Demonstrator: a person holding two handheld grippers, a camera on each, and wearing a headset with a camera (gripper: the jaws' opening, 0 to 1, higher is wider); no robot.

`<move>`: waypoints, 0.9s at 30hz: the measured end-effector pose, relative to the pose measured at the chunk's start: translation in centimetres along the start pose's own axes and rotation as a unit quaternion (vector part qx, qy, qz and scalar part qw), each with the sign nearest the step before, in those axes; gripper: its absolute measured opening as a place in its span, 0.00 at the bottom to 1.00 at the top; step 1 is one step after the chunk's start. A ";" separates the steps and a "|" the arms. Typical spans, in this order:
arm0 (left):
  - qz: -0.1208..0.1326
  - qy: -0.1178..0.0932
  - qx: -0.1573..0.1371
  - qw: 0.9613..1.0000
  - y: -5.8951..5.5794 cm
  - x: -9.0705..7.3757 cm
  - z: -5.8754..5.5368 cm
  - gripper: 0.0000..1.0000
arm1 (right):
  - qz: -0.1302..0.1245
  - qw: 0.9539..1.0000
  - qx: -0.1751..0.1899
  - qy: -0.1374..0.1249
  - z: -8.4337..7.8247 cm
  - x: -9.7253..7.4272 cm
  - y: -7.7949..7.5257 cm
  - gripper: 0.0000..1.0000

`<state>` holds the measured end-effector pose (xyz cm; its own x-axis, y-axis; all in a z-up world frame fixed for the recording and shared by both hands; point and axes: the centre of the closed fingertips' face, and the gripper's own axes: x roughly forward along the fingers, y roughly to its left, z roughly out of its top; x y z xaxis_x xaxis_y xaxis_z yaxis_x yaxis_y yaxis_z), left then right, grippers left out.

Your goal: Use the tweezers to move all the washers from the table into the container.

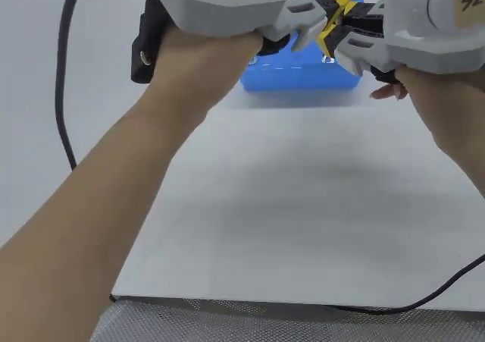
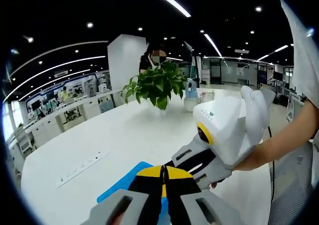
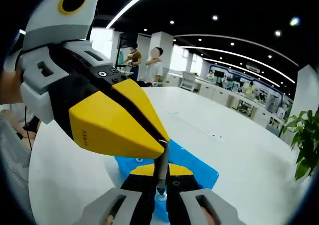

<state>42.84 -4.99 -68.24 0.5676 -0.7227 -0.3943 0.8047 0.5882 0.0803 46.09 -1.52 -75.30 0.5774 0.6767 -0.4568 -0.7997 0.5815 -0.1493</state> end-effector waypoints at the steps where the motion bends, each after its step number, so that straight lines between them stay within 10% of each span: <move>1: 0.003 0.002 -0.003 1.000 0.1 0.1 -0.3 0.00 | 0.002 1.000 0.002 0.002 -0.2 0.0 0.1 0.02; 18: 0.003 0.020 -0.014 1.000 0.2 1.2 -2.3 0.00 | 0.009 0.999 0.024 0.023 -2.0 0.9 0.5 0.03; 27: -0.020 -0.019 0.006 1.000 -1.4 -2.8 1.2 0.00 | 0.007 1.000 0.000 -0.017 1.8 -2.6 1.1 0.07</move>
<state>40.33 -4.19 -66.13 0.5407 -0.7593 -0.3621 0.8289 0.5544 0.0752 43.99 -1.78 -72.68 0.5715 0.6999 -0.4284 -0.8077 0.5719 -0.1431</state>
